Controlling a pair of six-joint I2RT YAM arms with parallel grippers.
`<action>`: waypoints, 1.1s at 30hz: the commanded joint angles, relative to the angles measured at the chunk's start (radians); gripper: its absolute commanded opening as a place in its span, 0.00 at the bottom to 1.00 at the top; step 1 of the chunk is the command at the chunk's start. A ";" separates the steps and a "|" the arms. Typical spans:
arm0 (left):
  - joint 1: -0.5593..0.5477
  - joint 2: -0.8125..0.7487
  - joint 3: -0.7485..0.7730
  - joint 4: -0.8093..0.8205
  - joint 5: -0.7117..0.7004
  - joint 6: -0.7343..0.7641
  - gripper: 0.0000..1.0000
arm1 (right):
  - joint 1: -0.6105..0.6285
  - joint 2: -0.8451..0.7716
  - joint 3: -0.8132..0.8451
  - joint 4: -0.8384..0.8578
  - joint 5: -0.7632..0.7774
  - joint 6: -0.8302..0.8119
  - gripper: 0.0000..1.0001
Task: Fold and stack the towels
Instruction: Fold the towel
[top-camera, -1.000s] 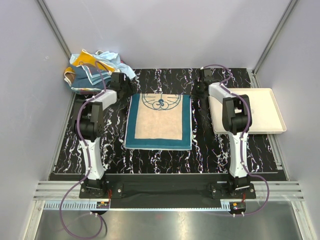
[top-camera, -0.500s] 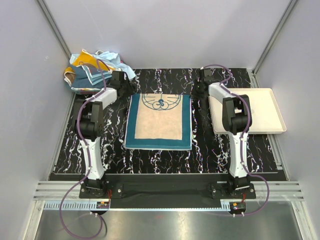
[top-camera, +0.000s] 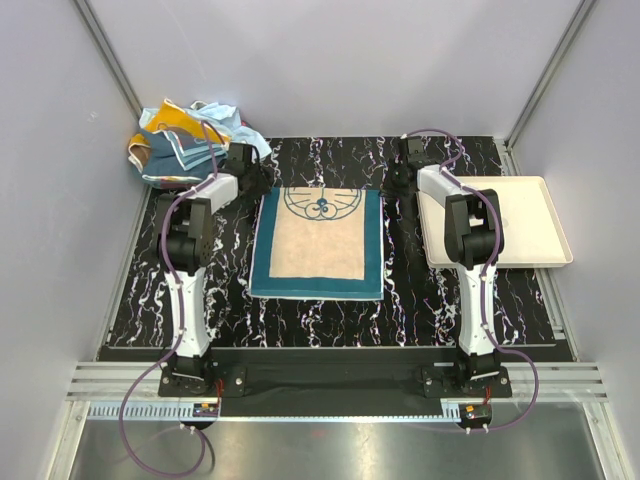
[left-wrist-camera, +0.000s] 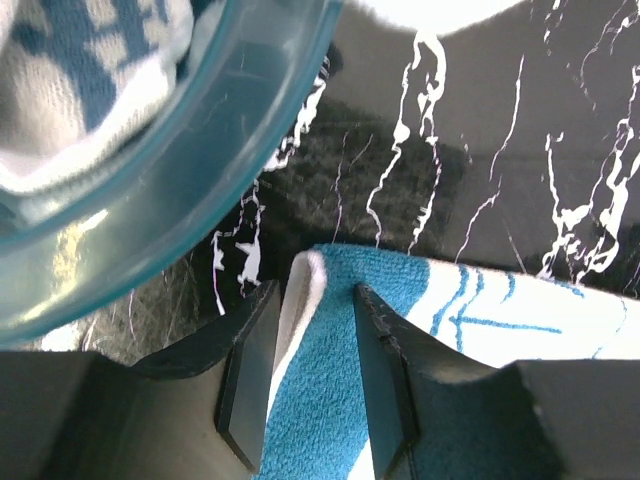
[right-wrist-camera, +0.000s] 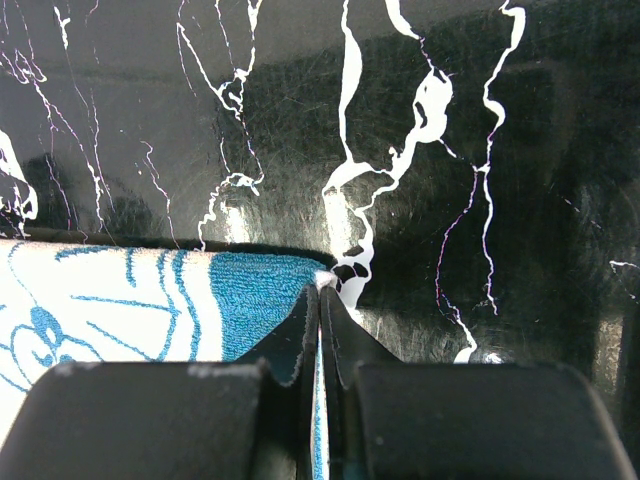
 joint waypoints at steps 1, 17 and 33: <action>0.006 0.010 0.071 0.014 -0.026 0.018 0.41 | -0.011 -0.021 0.034 0.007 -0.002 -0.013 0.05; 0.006 0.042 0.071 0.017 -0.025 0.017 0.32 | -0.012 -0.006 0.029 0.018 -0.016 -0.010 0.05; 0.004 0.028 0.066 0.082 -0.014 0.017 0.00 | -0.014 -0.035 0.003 0.053 -0.008 -0.013 0.02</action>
